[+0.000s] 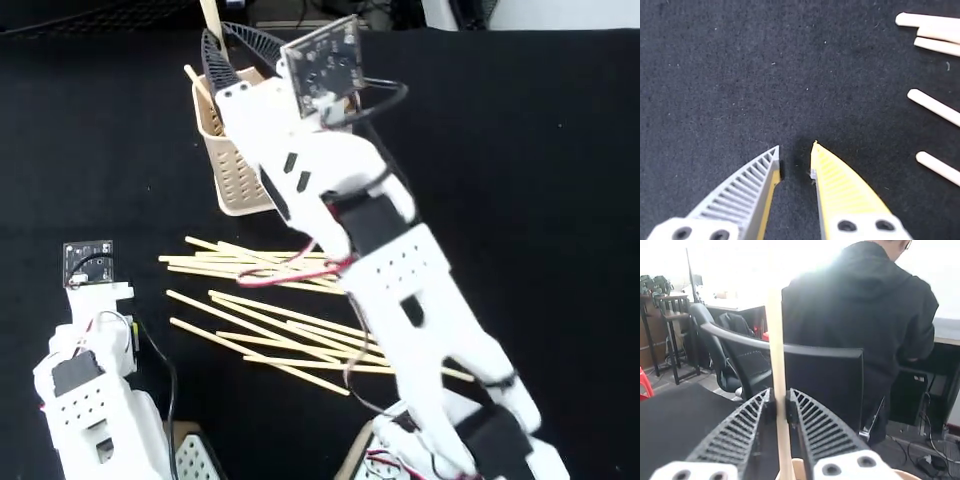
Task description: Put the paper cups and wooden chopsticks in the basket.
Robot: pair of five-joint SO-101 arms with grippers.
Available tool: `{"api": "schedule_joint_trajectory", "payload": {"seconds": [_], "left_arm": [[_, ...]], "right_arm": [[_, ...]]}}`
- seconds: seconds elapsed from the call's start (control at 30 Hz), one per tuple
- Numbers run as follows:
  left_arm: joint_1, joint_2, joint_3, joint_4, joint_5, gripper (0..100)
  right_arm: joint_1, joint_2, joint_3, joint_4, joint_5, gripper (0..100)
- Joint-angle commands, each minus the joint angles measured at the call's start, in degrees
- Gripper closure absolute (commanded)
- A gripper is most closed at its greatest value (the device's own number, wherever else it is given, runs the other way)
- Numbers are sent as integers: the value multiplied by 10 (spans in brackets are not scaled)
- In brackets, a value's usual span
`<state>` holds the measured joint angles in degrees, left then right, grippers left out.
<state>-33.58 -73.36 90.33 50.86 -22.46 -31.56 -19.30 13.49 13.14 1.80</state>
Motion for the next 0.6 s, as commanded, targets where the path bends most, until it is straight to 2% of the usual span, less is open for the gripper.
{"api": "schedule_joint_trajectory", "payload": {"seconds": [0.0,0.13,0.47,0.57], "left_arm": [[5,-11,0,-7,-2,884],[5,-11,0,-7,-2,884],[5,-11,0,-7,-2,884],[5,-11,0,-7,-2,884]], "right_arm": [[4,37,-35,-44,-4,986],[13,88,-35,-74,-4,986],[26,146,-4,-71,-4,985],[26,148,-6,-21,-4,908]]}}
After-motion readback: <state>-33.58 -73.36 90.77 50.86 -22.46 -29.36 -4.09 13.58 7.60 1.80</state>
